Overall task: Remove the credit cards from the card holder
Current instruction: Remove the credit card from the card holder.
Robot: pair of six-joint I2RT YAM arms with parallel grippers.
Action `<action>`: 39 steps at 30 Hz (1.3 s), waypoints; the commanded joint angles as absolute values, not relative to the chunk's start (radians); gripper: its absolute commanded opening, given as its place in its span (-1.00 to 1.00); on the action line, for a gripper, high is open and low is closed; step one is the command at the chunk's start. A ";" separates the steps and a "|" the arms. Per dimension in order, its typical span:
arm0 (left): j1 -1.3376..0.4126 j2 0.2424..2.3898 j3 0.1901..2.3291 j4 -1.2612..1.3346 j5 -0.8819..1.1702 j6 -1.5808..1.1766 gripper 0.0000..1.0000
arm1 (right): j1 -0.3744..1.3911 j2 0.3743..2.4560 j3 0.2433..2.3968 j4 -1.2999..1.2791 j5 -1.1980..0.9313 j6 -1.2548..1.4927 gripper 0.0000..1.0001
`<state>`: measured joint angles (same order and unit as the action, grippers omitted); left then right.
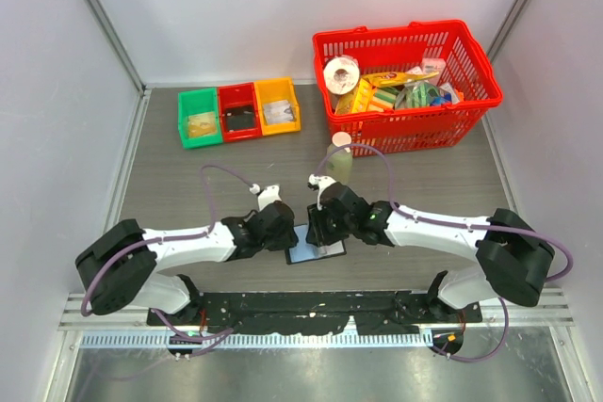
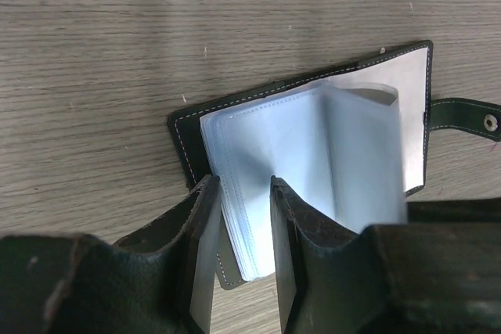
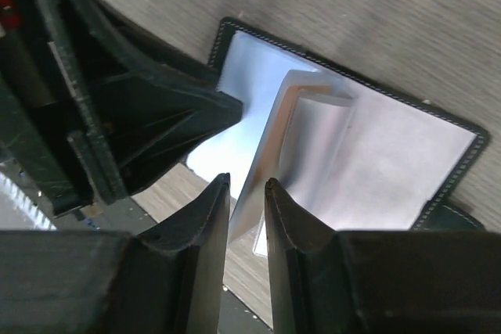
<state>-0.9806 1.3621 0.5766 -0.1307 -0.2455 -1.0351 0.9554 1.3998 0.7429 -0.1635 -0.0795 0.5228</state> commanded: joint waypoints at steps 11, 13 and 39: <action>-0.991 1.260 0.479 -0.078 -0.264 -1.120 -0.28 | 0.986 1.408 0.782 -0.152 -0.059 0.519 -0.10; -0.989 1.220 0.469 -0.101 -0.285 -1.124 -0.28 | 0.988 1.401 0.775 -0.179 -0.003 0.518 -0.10; -0.988 1.270 0.517 -0.006 -0.176 -1.077 -0.49 | 0.927 1.262 0.497 0.254 -0.055 0.661 0.05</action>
<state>-0.9867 1.2385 0.5323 -0.0845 -0.1825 -1.0660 0.9539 1.2270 0.5594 0.0158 0.0479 0.5911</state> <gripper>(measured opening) 0.286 0.541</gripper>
